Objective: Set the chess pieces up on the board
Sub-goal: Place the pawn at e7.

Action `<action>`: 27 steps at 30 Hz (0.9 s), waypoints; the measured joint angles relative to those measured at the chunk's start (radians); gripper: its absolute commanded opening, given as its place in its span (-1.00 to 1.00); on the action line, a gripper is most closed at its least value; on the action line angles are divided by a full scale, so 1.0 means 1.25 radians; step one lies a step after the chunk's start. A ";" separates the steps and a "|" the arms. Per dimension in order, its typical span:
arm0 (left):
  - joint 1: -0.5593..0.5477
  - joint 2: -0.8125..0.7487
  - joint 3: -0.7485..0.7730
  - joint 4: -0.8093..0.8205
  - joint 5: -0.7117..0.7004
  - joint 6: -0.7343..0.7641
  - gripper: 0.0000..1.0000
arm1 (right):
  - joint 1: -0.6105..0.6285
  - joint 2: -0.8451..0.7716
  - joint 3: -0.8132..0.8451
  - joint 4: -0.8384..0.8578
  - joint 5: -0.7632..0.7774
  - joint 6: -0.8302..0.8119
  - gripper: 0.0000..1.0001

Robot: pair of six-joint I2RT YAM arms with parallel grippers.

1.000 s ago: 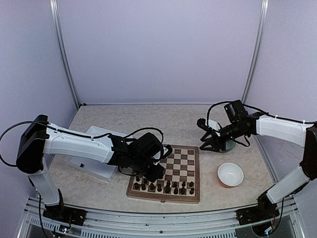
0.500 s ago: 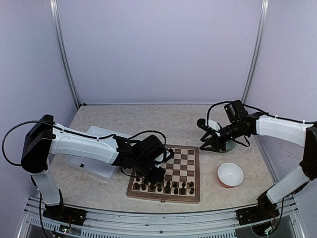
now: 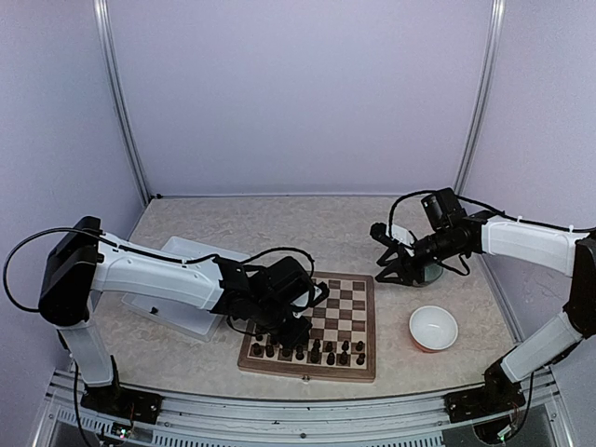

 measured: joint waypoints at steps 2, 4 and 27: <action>-0.002 0.000 0.000 -0.002 -0.002 -0.001 -0.90 | 0.000 0.000 0.000 0.000 0.000 0.000 -0.05; -0.004 0.000 0.000 -0.002 -0.006 -0.002 -0.90 | 0.000 0.000 0.000 -0.001 0.000 0.000 -0.05; -0.015 -0.020 -0.023 -0.009 -0.017 -0.007 -0.83 | 0.000 0.014 0.000 -0.002 0.000 0.000 -0.05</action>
